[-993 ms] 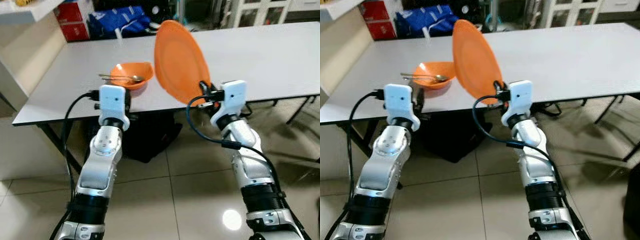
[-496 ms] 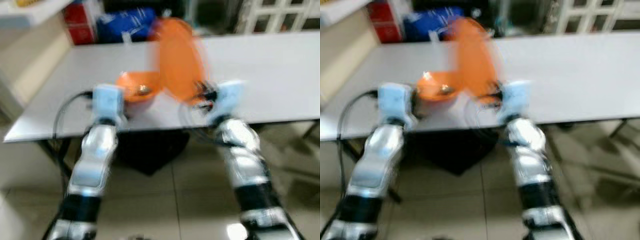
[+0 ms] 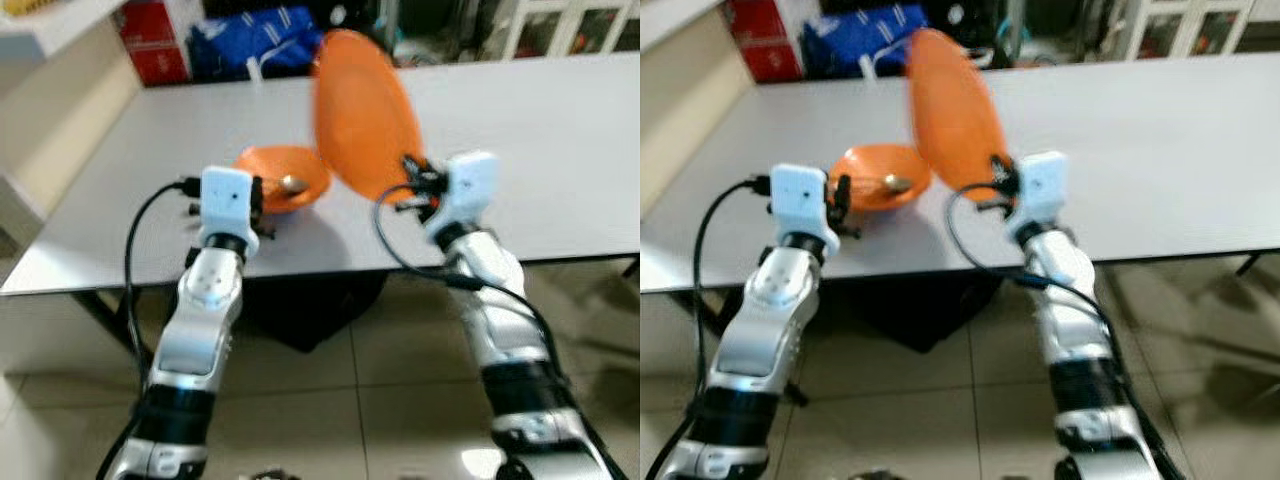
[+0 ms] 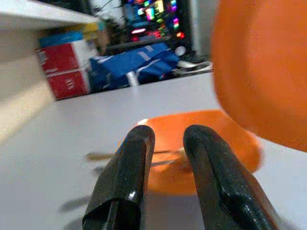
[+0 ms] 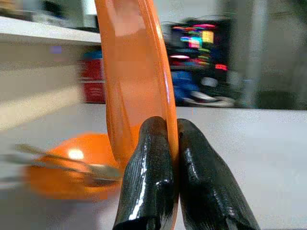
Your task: Setting the table
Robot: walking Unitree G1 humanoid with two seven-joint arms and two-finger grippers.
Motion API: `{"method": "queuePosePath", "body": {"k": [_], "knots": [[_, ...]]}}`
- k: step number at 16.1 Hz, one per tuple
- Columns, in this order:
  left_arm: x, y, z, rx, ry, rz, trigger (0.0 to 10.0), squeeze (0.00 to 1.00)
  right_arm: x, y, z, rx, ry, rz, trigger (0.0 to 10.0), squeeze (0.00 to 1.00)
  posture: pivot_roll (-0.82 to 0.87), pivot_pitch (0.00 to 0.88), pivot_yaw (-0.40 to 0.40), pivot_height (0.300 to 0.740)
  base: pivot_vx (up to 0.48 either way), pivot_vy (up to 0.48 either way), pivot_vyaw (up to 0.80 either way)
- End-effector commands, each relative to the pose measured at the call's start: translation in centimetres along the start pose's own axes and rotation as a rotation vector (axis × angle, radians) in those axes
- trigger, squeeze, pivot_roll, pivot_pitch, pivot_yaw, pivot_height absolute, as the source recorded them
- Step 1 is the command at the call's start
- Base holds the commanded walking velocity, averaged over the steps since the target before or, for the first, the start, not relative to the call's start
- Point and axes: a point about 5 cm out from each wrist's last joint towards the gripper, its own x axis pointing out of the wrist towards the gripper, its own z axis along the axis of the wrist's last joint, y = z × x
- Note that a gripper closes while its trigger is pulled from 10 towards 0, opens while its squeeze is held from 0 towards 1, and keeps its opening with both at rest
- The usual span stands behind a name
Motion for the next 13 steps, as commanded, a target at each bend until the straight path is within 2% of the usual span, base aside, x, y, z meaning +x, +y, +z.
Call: {"method": "queuePosePath", "body": {"k": [1,2,3,4,5,7,11,13], "knots": [[0.1,-0.1,0.1,-0.003,-0.005,-0.007,10.0,0.00,0.8,0.5,2.8,-0.017,-0.107,0.058,10.0,0.00,-0.14,0.000,0.096,0.740,0.000,0.000,0.00],[0.1,-0.2,0.1,-0.002,-0.006,-0.008,10.0,0.00,1.3,0.6,3.5,-0.007,-0.120,0.071,10.0,0.00,-0.14,0.000,0.096,0.740,0.000,0.000,0.00],[0.1,-0.2,0.2,0.000,-0.007,-0.011,10.0,0.00,2.8,-0.2,4.5,0.025,-0.122,0.047,10.0,0.00,-0.14,0.000,0.096,0.740,0.000,0.000,0.00],[0.2,-0.2,0.2,0.000,-0.008,-0.011,10.0,0.00,3.1,-0.5,4.6,0.040,-0.119,0.034,10.0,0.00,-0.14,0.000,0.096,0.740,0.000,0.000,0.00],[0.2,-0.1,0.3,0.000,-0.014,-0.008,10.0,0.00,4.3,-2.2,5.1,0.129,-0.106,-0.048,10.0,0.00,-0.13,0.000,0.093,0.740,0.000,0.000,0.00],[0.0,-0.1,0.3,-0.001,-0.015,-0.009,10.0,0.00,5.4,-3.9,5.7,0.230,-0.096,-0.129,10.0,0.00,-0.12,0.000,0.095,0.740,0.000,0.000,0.00],[-0.1,0.0,0.3,0.009,-0.011,-0.013,10.0,0.00,6.5,-6.7,6.0,0.311,-0.061,-0.308,10.0,0.00,-0.11,0.000,0.097,0.740,0.000,0.000,0.00],[-0.1,-0.1,0.3,0.016,-0.012,-0.016,10.0,0.00,6.1,-8.6,5.5,0.318,-0.046,-0.442,10.0,0.00,-0.11,0.000,0.098,0.740,0.000,0.000,0.00]]}}
